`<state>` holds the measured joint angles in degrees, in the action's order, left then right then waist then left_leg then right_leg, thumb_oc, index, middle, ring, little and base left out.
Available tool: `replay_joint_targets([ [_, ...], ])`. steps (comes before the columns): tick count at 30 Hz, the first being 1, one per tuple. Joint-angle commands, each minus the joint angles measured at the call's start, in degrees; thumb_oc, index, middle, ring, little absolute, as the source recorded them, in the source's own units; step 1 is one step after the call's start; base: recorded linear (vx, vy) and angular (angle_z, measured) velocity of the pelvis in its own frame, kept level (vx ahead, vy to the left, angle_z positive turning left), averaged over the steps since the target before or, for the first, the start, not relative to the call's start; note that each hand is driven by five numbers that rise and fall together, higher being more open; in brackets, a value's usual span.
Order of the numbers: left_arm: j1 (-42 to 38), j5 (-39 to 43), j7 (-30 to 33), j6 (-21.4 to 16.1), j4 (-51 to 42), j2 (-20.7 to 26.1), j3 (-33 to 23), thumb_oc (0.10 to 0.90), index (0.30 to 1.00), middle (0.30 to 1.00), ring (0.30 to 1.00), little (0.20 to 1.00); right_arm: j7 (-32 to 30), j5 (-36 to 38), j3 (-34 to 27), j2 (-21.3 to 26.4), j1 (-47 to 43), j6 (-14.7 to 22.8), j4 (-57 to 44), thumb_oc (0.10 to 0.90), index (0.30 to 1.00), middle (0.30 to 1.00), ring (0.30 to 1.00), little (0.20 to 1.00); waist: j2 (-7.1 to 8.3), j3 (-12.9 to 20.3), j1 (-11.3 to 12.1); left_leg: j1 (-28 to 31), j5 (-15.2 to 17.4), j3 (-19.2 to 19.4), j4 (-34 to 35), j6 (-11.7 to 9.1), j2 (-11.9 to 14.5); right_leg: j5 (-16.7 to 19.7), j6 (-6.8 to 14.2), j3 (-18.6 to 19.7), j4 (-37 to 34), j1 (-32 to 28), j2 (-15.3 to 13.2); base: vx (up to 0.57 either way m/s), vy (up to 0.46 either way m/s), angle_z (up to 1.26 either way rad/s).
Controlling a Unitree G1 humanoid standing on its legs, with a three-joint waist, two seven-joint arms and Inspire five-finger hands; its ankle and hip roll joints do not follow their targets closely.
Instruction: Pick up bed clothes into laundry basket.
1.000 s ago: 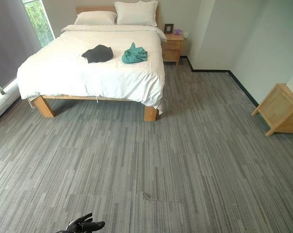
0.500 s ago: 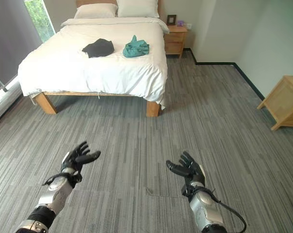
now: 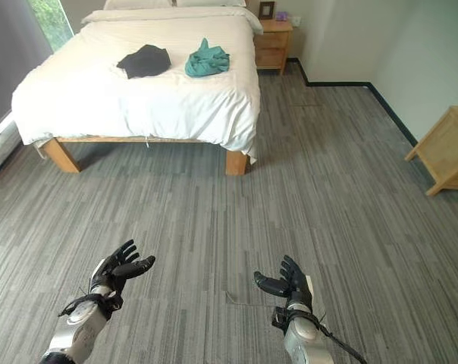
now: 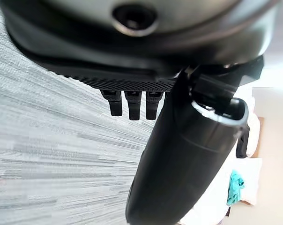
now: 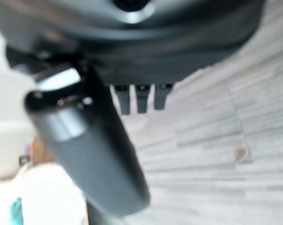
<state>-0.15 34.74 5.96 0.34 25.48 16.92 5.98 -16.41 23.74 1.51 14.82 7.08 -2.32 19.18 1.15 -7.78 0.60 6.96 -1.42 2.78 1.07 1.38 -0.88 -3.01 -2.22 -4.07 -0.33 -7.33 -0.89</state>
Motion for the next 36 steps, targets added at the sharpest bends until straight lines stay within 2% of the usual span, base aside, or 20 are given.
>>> replay_joint_targets([
  [1,-6.6,-0.1,1.8,-3.8,-4.7,2.3,-3.6,0.8,0.9,0.9,0.9,0.9,0.1,-0.8,-3.5,0.8,-3.4,3.7,-6.1,0.8,0.9,0.9,0.9,0.9,-0.1,2.6,-0.6,0.3,2.1,1.0,3.9,-0.4,-0.7,5.2,7.0,0.6,-4.3,-0.2,-2.9,0.04,0.035,-0.25],
  [8,-7.6,-1.4,1.0,-4.9,-3.8,3.0,-3.1,0.8,0.9,0.9,0.9,0.9,0.5,1.2,-0.4,0.5,-8.5,5.3,-6.4,0.8,0.9,0.9,0.9,0.9,-0.39,0.7,0.2,-0.7,3.0,2.7,2.6,1.1,-1.3,3.2,7.8,2.3,1.6,3.1,-4.1,0.03,0.072,-0.2],
  [10,-7.9,0.2,0.4,-5.6,-3.4,2.8,-3.3,0.8,0.9,0.9,0.9,0.9,0.2,1.7,0.6,0.0,-9.8,6.0,-5.6,0.8,0.9,0.9,0.9,0.9,-0.95,-0.1,0.3,-1.2,4.1,2.7,1.9,2.1,-1.5,2.2,9.0,2.3,10.7,7.6,-4.4,0.03,0.141,-0.19],
  [13,-7.5,0.7,-0.4,-6.0,-4.8,3.5,-3.7,0.8,0.9,0.9,0.9,0.9,0.6,2.1,1.2,-0.6,-9.9,6.4,-5.4,0.8,0.9,0.9,0.9,0.9,-1.73,-2.8,-0.8,-0.5,5.5,2.8,0.7,3.4,-1.4,8.9,11.3,3.4,29.9,17.2,-3.7,0.07,0.13,-0.08],
  [15,-7.8,0.3,-0.7,-6.2,-4.3,4.3,-4.1,0.8,0.9,0.9,0.9,0.9,0.8,1.1,1.4,-1.2,-10.1,6.1,-5.4,0.8,0.9,0.9,0.9,0.9,-2.66,-4.2,-2.2,1.3,6.6,2.6,0.2,3.4,-0.4,9.2,11.6,2.3,36.8,22.6,-3.0,0.27,0.093,0.03],
  [17,-8.0,0.2,-0.9,-7.2,-4.4,4.9,-5.5,0.8,0.9,0.9,0.9,0.9,0.8,-0.6,1.0,-1.3,-9.7,5.8,-5.6,0.8,0.9,0.9,0.9,0.9,-2.77,-4.4,-3.4,4.4,7.5,3.2,0.5,2.8,-0.5,9.2,11.2,-0.3,33.1,26.0,-4.9,0.55,-0.008,-0.02],
  [18,-8.8,1.5,-1.4,-8.5,-4.6,5.0,-6.0,0.8,0.9,0.9,0.9,0.9,-0.3,-1.2,0.3,-1.1,-9.1,5.8,-5.4,0.8,0.9,0.9,0.9,0.9,-2.09,-4.3,-5.5,8.5,9.1,1.2,0.6,1.3,-0.9,8.6,10.7,-0.9,23.4,28.2,-4.7,0.55,-0.076,-0.07],
  [19,-8.8,1.5,-1.4,-8.5,-4.5,4.9,-6.0,0.8,0.9,0.9,0.9,0.9,-0.4,-1.2,0.3,-1.1,-9.1,5.8,-5.4,0.8,0.9,0.9,0.9,0.9,-2.55,-4.7,-6.0,9.1,9.3,0.7,0.8,1.2,-0.3,8.5,10.6,-1.6,22.9,27.2,-4.5,0.58,-0.114,0.14],
  [21,-10.5,1.8,-1.9,-9.7,-3.4,4.2,-6.2,0.8,0.9,0.9,0.9,0.9,-1.3,-2.1,-0.4,-0.7,-7.7,5.9,-6.1,0.8,0.9,0.9,0.9,0.9,-1.77,-3.7,-8.7,14.5,10.2,-1.0,2.3,-1.7,0.7,11.7,10.9,-1.9,7.4,27.7,-3.8,0.76,-0.203,0.41],
  [24,-10.6,1.8,-1.5,-10.2,-4.5,3.0,-6.2,0.8,0.9,0.9,0.9,0.9,-0.8,-2.3,-0.7,-0.2,-7.1,5.5,-6.9,0.8,0.9,0.9,0.9,0.9,-2.26,-3.0,-10.1,16.7,7.9,-2.2,-0.8,-3.5,2.9,13.7,10.8,-2.3,7.0,28.2,-3.9,0.61,-0.201,0.6],
  [25,-9.3,3.1,-3.0,-9.6,-4.0,2.3,-5.1,0.8,0.9,0.9,0.9,0.9,-0.3,-1.9,-0.6,0.1,-6.1,5.6,-6.4,0.8,0.9,0.9,0.9,0.9,-2.73,-2.5,-10.5,13.7,-2.0,-1.5,-13.2,-6.8,5.4,12.2,8.0,-2.3,9.6,25.2,-2.5,0.88,-0.454,0.49],
  [26,-9.6,4.1,-3.1,-9.2,-3.5,2.1,-4.6,0.8,0.9,0.9,0.9,0.9,-0.4,-0.9,-0.6,0.5,-6.3,5.7,-6.1,0.8,0.9,0.9,0.9,0.9,-1.84,-1.9,-9.9,8.6,-8.8,-0.8,-24.0,-7.7,7.1,10.3,5.4,-2.3,9.4,21.9,-1.6,0.81,-0.54,0.8],
  [27,-9.6,4.4,-3.2,-8.5,-4.0,2.2,-4.3,0.8,0.9,0.9,0.9,0.9,-1.3,0.0,-0.7,1.0,-6.7,5.3,-6.1,0.8,0.9,0.9,0.9,0.9,-0.38,-2.0,-8.9,2.9,-12.4,0.9,-34.4,-8.0,8.5,8.7,3.4,-3.1,8.0,18.1,-1.8,0.44,-0.381,0.79],
  [28,-9.6,4.5,-3.2,-8.5,-4.0,2.3,-4.3,0.8,0.9,0.9,0.9,0.9,-1.3,0.0,-0.7,1.0,-6.7,5.3,-6.1,0.8,0.9,0.9,0.9,0.9,-0.25,-1.9,-9.0,2.6,-12.5,0.7,-34.5,-8.0,8.4,8.8,3.3,-3.2,7.8,18.2,-2.0,0.38,-0.362,0.62],
  [29,-9.5,5.7,-4.7,-8.2,-4.8,2.2,-4.1,0.8,0.9,0.9,0.9,0.9,-1.4,1.7,-1.0,0.9,-6.4,6.1,-6.5,0.8,0.9,0.9,0.9,0.9,1.35,-3.0,-7.1,-3.9,-12.7,0.9,-42.9,-7.3,7.5,7.9,1.8,-3.4,6.7,15.1,-2.6,0.52,-0.407,0.12],
  [30,-9.2,6.6,-5.7,-8.1,-5.5,1.8,-3.6,0.8,0.9,0.9,0.9,0.9,-0.9,2.3,-1.3,1.9,-6.2,5.7,-6.4,0.8,0.9,0.9,0.9,0.9,3.26,-4.6,-3.7,-11.7,-8.3,3.3,-46.9,-5.7,6.4,5.1,0.7,-2.6,4.7,9.4,-2.6,0.71,-0.451,0.0],
  [32,-9.5,6.3,-5.6,-8.3,-6.0,1.4,-2.6,0.8,0.9,0.9,0.9,0.9,-1.2,1.4,-1.1,3.3,-7.3,4.8,-6.4,0.8,0.9,0.9,0.9,0.9,3.69,-5.2,-1.6,-17.6,-6.1,4.8,-42.2,-5.2,5.2,4.2,1.2,-1.8,3.1,5.3,-2.9,0.66,-0.21,-0.06],
  [34,-9.3,7.5,-7.3,-8.8,-7.0,0.4,-1.9,0.8,0.9,0.9,0.9,0.9,-0.7,1.5,-1.0,3.5,-8.0,5.0,-6.5,0.8,0.9,0.9,0.9,0.9,3.01,-4.0,-0.6,-19.9,-6.0,8.3,-29.6,-4.9,6.8,2.6,2.4,-2.2,1.3,1.4,-2.5,0.53,-0.039,-0.15],
  [35,-9.2,7.6,-7.3,-8.8,-7.0,0.4,-1.8,0.8,0.9,0.9,0.9,0.9,-0.7,1.5,-1.1,3.6,-7.9,5.0,-6.5,0.8,0.9,0.9,0.9,0.9,3.23,-4.3,-0.3,-19.0,-6.0,8.7,-29.0,-4.9,6.6,2.5,2.5,-1.9,1.1,0.9,-2.8,0.72,0.079,0.05],
  [36,-9.1,7.3,-8.5,-9.2,-7.9,0.4,-1.5,0.8,0.9,0.9,0.9,0.9,-0.7,0.6,-1.5,3.9,-7.8,5.5,-8.1,0.8,0.9,0.9,0.9,0.9,1.58,-2.6,0.3,-19.7,-7.5,12.9,-12.2,-5.4,9.5,0.0,3.9,-2.4,1.1,-2.0,-1.9,0.53,0.086,0.09],
])
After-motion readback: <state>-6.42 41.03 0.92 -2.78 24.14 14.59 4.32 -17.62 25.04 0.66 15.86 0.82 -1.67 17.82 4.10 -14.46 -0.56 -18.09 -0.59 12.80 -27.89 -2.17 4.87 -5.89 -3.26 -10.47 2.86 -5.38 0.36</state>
